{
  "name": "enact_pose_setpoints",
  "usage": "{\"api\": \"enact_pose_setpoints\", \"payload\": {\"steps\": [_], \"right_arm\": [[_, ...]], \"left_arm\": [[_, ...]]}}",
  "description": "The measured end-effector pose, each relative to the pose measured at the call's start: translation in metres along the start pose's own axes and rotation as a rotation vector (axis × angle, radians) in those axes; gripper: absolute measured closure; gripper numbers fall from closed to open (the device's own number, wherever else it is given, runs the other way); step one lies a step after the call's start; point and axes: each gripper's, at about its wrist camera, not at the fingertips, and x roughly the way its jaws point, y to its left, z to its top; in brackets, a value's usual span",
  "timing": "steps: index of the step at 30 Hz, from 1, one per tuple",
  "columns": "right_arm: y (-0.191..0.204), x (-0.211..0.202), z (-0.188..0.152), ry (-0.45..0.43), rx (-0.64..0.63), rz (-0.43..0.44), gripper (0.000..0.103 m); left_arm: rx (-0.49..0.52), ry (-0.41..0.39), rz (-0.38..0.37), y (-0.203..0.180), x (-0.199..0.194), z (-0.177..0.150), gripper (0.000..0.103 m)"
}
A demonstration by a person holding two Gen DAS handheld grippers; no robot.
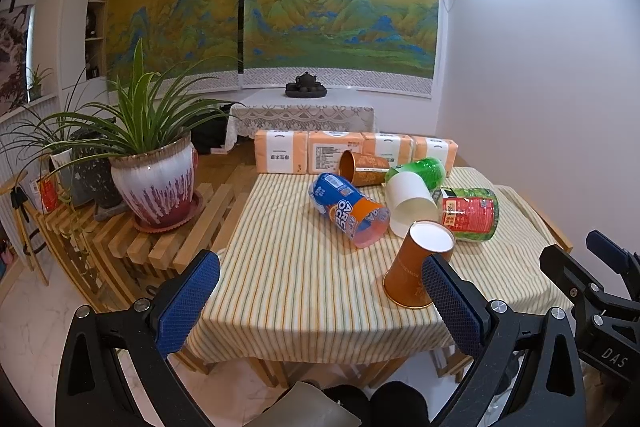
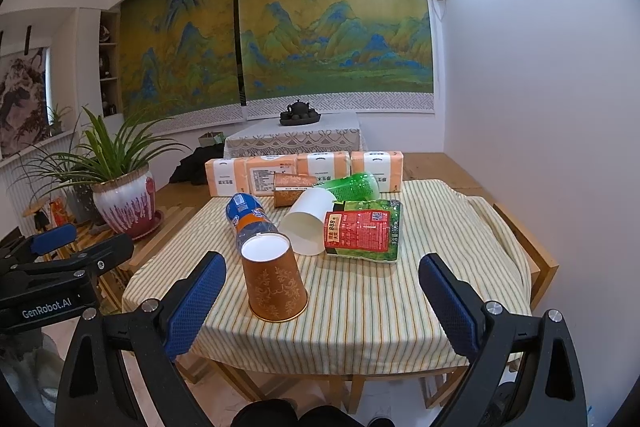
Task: Flip cup upside down
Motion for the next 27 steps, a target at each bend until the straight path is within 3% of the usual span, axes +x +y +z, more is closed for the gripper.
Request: {"api": "enact_pose_setpoints", "payload": {"steps": [27], "right_arm": [[-0.0054, 0.0087, 0.0014, 0.016, 0.005, 0.001, 0.007]], "left_arm": [[0.014, 0.008, -0.002, -0.0048, 0.0087, 0.0038, 0.001]]}}
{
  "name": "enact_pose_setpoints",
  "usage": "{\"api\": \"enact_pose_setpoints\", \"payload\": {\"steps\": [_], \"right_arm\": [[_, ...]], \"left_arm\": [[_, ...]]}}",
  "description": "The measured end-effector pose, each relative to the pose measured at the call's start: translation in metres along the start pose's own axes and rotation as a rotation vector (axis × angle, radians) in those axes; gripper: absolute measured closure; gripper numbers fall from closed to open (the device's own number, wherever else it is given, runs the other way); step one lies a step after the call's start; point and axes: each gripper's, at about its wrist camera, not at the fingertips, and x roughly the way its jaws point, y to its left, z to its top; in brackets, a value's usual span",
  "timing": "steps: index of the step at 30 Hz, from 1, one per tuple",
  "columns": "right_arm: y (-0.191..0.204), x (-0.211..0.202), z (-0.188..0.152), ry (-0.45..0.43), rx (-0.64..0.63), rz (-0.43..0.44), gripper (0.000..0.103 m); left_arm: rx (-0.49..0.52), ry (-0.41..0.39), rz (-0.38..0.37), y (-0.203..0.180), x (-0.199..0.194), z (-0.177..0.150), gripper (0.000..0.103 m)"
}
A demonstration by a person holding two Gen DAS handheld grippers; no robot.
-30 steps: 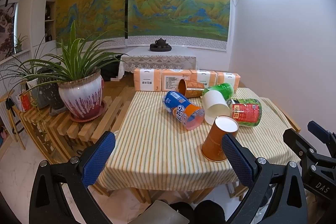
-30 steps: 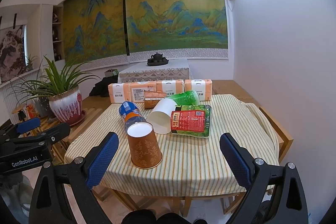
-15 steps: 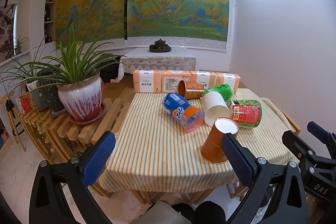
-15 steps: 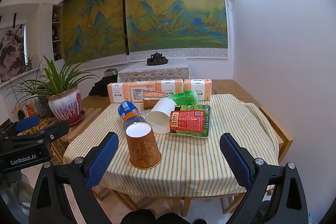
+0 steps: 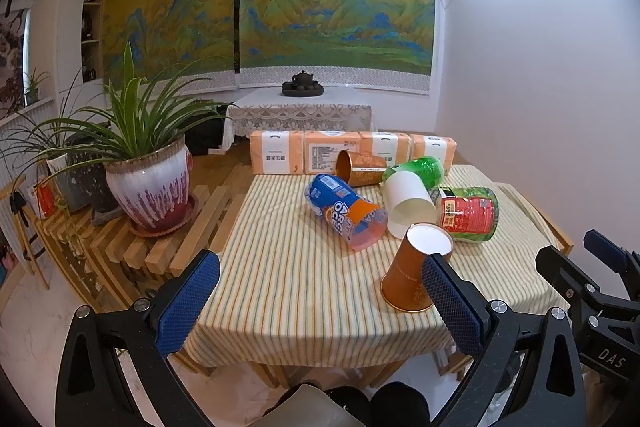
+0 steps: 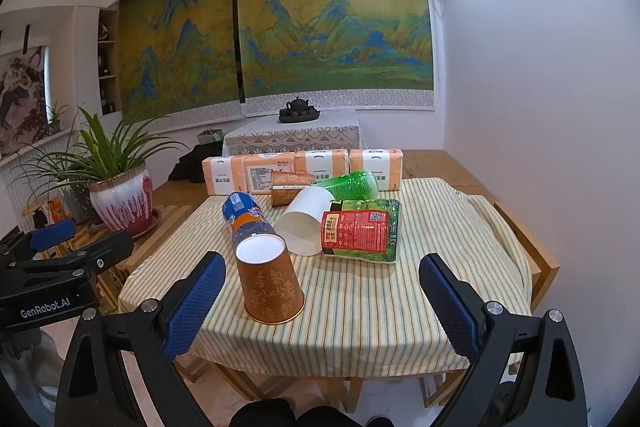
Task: Flip cup upside down
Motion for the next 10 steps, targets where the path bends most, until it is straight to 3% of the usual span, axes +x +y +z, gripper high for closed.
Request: {"api": "enact_pose_setpoints", "payload": {"steps": [10], "right_arm": [[-0.0003, 0.0035, -0.0005, 0.008, 0.005, 0.0, 0.007]], "left_arm": [[0.002, -0.02, 0.012, 0.0021, 0.001, -0.0008, 0.001]]}}
